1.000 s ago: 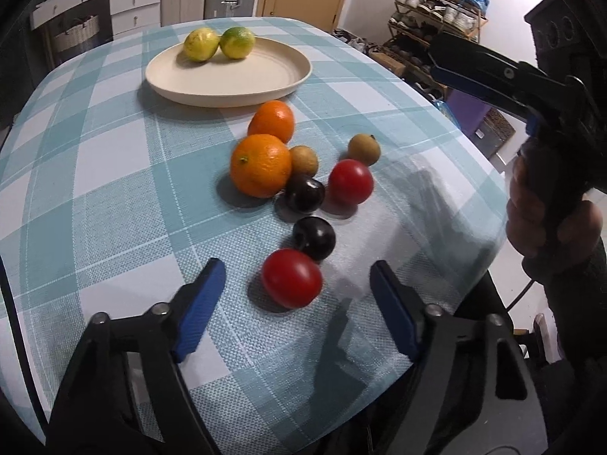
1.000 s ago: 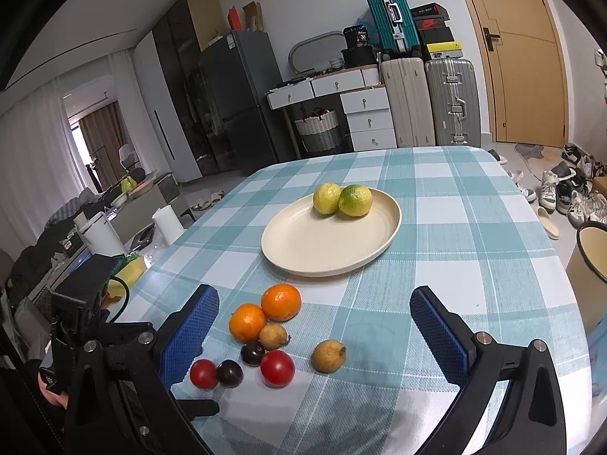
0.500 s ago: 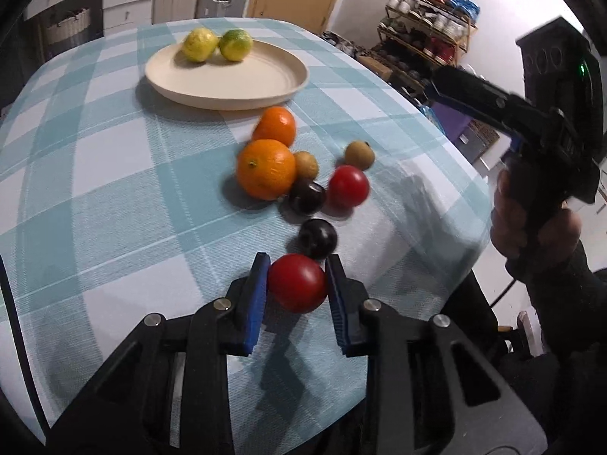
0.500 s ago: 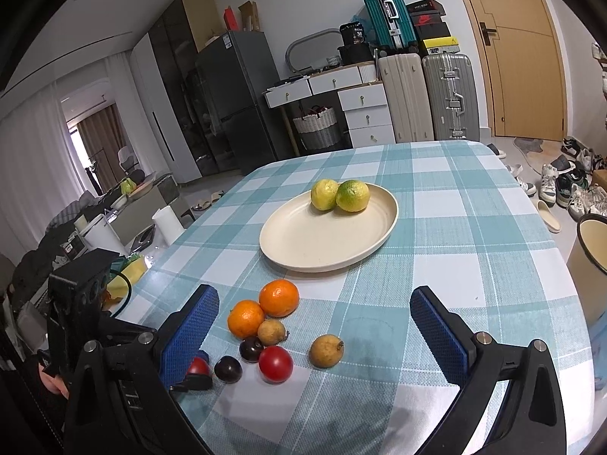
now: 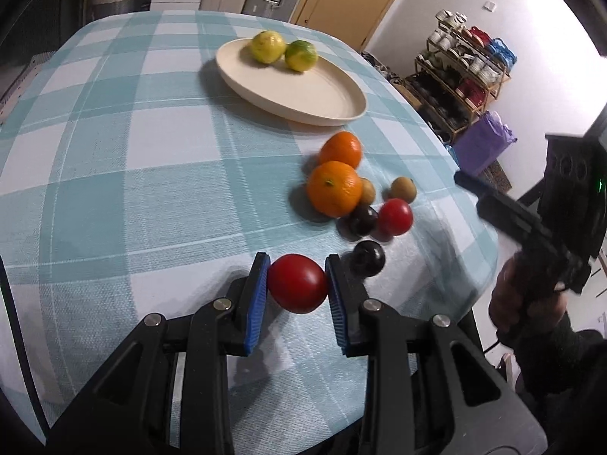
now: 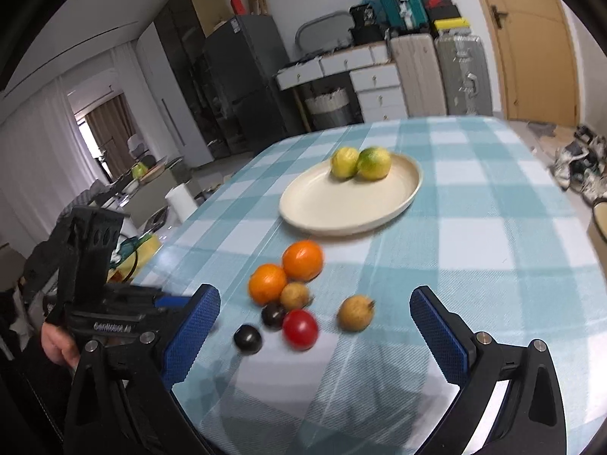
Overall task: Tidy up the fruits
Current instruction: 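Lift the tomato with the left tool while the right tool grasps another red tomato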
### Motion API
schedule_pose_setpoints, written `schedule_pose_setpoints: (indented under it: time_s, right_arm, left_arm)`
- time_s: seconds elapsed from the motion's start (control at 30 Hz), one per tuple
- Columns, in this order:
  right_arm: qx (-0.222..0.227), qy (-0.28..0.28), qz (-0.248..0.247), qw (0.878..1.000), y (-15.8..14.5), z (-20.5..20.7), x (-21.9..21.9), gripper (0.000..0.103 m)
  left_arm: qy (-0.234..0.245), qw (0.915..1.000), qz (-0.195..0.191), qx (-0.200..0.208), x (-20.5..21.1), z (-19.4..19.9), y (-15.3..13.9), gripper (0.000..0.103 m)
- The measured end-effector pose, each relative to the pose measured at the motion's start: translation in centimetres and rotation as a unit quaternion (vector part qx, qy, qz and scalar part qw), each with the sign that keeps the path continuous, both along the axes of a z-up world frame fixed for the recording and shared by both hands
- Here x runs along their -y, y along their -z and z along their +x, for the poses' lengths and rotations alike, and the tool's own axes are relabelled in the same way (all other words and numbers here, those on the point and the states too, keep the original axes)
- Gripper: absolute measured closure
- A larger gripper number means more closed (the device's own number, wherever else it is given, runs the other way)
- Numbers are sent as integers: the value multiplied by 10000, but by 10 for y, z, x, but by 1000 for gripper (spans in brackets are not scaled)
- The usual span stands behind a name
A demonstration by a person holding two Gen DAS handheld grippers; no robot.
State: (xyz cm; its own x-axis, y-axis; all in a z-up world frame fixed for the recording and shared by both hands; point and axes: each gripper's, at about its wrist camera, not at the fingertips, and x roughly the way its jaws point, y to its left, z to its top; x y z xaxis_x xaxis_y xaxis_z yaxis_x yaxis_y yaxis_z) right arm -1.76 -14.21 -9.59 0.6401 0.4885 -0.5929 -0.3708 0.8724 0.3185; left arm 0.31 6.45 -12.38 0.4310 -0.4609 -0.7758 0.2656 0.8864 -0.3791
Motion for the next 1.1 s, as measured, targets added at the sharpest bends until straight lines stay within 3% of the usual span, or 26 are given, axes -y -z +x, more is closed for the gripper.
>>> schedule_pose_setpoints:
  time_s: [0.2,0.43,0.53,0.67,0.73,0.83,1.1]
  right_arm:
    - [-243,21,39,9997,15,-3,-13,3]
    - [-425,56,-183,9989,29,0,-24,23]
    - [-432,35,-177,9989,31,1,-28,26]
    - [-692,-108,-285,9971,38,7,-36,48]
    - [-714,-102,-286,9970,40,8,-38,52]
    - [-694,-10,-323,9971,41,9,-37,72]
    - [-689,7,-170,9975,41,11,-32,75]
  left_arm:
    - [-147,9999,-14,-18,-8,-1,3,76]
    - [-241,9997,4,-77,-12,-1,7,76]
    - [-277,9996,-16,-93,-13,0,8,76]
    - [-288,9995,10,-97,-13,0,8,76]
    - [-281,9996,12,-94,-12,1,8,76]
    - [-274,9996,-7,-81,-12,1,8,76]
    - [-277,9996,8,-34,-10,1,5,76]
